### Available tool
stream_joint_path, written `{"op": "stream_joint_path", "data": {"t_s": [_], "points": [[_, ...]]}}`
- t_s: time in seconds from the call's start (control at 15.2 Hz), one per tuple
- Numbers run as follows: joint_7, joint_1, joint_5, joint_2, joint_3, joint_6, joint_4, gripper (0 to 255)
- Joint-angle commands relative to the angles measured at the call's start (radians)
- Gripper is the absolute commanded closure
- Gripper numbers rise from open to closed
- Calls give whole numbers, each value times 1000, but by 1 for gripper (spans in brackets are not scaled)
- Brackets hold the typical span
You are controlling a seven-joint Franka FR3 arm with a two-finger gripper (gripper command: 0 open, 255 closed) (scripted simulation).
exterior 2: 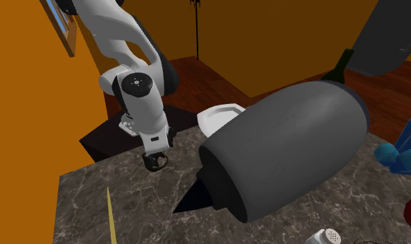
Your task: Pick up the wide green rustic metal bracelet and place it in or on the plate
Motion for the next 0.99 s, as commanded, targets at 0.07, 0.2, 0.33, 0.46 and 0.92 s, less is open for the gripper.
{"op": "stream_joint_path", "data": {"t_s": [0.07, 0.2, 0.33, 0.46, 0.92], "points": [[0, 0, 0, 0, 0, 0, 0, 255], [0, 0, 0, 0, 0, 0, 0, 255], [0, 0, 1, 1, 0, 1, 0, 255], [0, 0, 0, 1, 0, 0, 1, 255], [17, -4, -16, -37, 8, -59, 25, 255]]}}
